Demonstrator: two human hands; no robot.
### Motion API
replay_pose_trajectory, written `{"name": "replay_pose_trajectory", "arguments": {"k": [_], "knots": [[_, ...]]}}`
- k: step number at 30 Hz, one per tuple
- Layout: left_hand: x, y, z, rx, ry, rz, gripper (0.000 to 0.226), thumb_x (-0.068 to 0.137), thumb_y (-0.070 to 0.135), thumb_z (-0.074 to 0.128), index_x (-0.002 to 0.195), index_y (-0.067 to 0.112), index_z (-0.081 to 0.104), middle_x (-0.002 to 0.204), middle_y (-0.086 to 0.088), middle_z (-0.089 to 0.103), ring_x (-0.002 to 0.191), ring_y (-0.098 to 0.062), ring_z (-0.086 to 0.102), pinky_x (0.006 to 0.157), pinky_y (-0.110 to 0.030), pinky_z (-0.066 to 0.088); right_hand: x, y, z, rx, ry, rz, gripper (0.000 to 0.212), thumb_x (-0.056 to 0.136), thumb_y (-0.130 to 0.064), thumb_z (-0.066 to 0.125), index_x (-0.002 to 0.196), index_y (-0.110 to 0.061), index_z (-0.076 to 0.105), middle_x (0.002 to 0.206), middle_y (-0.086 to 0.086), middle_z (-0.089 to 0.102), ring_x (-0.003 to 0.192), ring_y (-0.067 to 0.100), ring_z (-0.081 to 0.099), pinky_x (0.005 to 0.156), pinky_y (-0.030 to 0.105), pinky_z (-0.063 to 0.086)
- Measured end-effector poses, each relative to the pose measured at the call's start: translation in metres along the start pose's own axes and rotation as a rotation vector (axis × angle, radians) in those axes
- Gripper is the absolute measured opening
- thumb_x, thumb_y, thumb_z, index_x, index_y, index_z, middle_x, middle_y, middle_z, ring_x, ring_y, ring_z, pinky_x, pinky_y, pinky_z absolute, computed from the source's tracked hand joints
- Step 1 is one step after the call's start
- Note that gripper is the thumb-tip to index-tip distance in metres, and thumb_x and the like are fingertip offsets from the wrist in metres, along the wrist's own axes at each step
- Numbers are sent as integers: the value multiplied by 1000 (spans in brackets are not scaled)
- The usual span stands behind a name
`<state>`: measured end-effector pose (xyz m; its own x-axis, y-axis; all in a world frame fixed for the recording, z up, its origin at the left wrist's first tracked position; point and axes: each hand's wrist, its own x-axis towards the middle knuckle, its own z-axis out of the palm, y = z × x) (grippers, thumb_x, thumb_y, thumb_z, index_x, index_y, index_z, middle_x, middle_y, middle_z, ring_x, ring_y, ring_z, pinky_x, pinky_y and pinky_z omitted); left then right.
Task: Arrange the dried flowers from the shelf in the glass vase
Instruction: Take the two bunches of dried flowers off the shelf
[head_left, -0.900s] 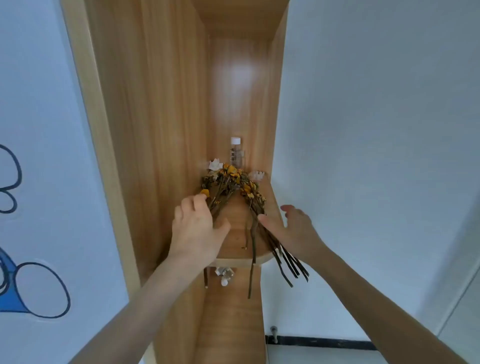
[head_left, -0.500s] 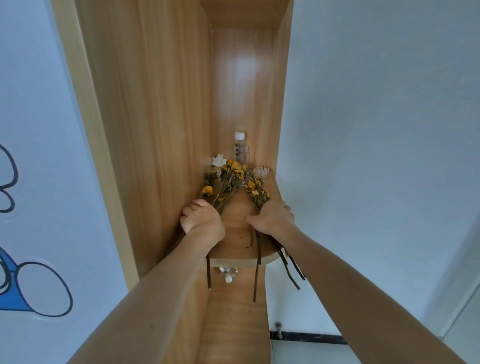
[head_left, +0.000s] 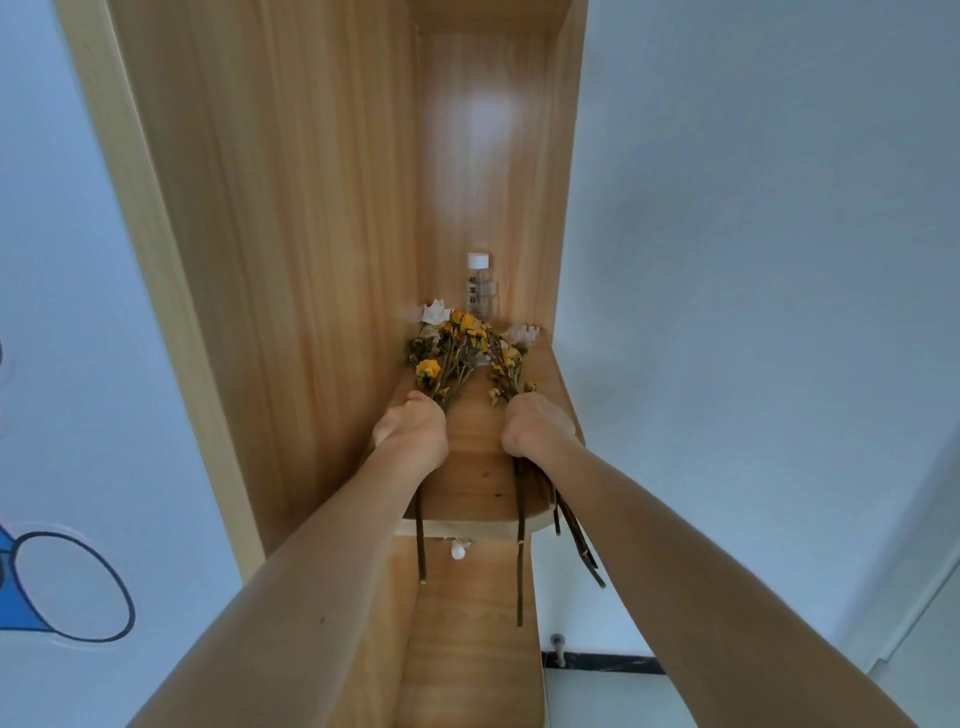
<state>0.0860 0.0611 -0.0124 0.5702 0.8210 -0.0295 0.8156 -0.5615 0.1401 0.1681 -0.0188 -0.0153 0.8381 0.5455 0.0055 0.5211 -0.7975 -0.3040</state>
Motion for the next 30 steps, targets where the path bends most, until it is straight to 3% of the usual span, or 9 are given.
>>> {"name": "replay_pose_trajectory", "arguments": {"k": [4,8,11,14,16,19,22,24,30], "knots": [[-3,-7,-1,-8,55,55,55,92,4,47,139,-3,22,134,-22,46,120,-37,49,87,-40,46,4,4,-3,62,-21,51,50,87,-5,50,133,6,32,127,20,51,114,33,54,82,35,45],[-8,-9,-4,-110,42,36,47,93,6,48,135,-2,28,134,-22,46,121,-38,47,90,-41,44,6,12,-20,172,-73,-40,39,91,-7,46,128,8,44,129,24,51,116,35,52,88,37,44],[-12,-6,-8,-231,45,22,44,94,9,48,133,-2,30,133,-22,46,120,-38,47,91,-42,43,3,18,-27,226,-114,-34,41,95,-6,42,132,11,37,128,22,47,99,25,52,74,29,42],[-19,-2,-10,-328,58,45,43,96,20,46,129,-3,31,131,-21,48,119,-38,48,90,-42,43,-4,31,-28,270,-107,-69,16,96,-3,41,100,5,54,97,15,49,82,21,48,62,25,41],[-25,-2,-10,-381,76,53,44,96,26,45,127,-2,33,130,-21,50,116,-38,50,88,-41,43,-13,43,-32,362,-56,-79,25,96,-7,41,71,-8,43,75,8,44,64,17,45,48,22,34],[-37,-8,-7,-486,78,58,45,96,31,45,124,-2,36,122,-22,54,107,-38,57,80,-38,45,-31,61,-37,525,28,-100,23,96,-14,41,74,-7,42,63,4,40,52,14,40,45,23,32],[-58,-18,-6,-628,69,108,43,95,37,46,113,-1,43,91,-19,63,75,-33,64,63,-35,49,-56,82,-42,665,92,-146,20,95,-12,41,75,-8,39,62,5,40,50,15,40,44,25,37],[-78,-28,-5,-731,76,141,41,93,40,48,104,0,47,66,-9,55,52,-23,54,56,-32,46,-79,99,-43,755,94,-188,12,94,-13,40,83,-10,37,64,7,37,51,15,39,48,29,39],[-162,-75,22,-928,70,329,35,90,40,53,70,13,43,34,2,42,28,-11,38,34,-24,35,-167,163,-23,867,21,-222,10,96,-12,42,88,-17,45,54,-3,43,39,6,40,41,16,38]]}}
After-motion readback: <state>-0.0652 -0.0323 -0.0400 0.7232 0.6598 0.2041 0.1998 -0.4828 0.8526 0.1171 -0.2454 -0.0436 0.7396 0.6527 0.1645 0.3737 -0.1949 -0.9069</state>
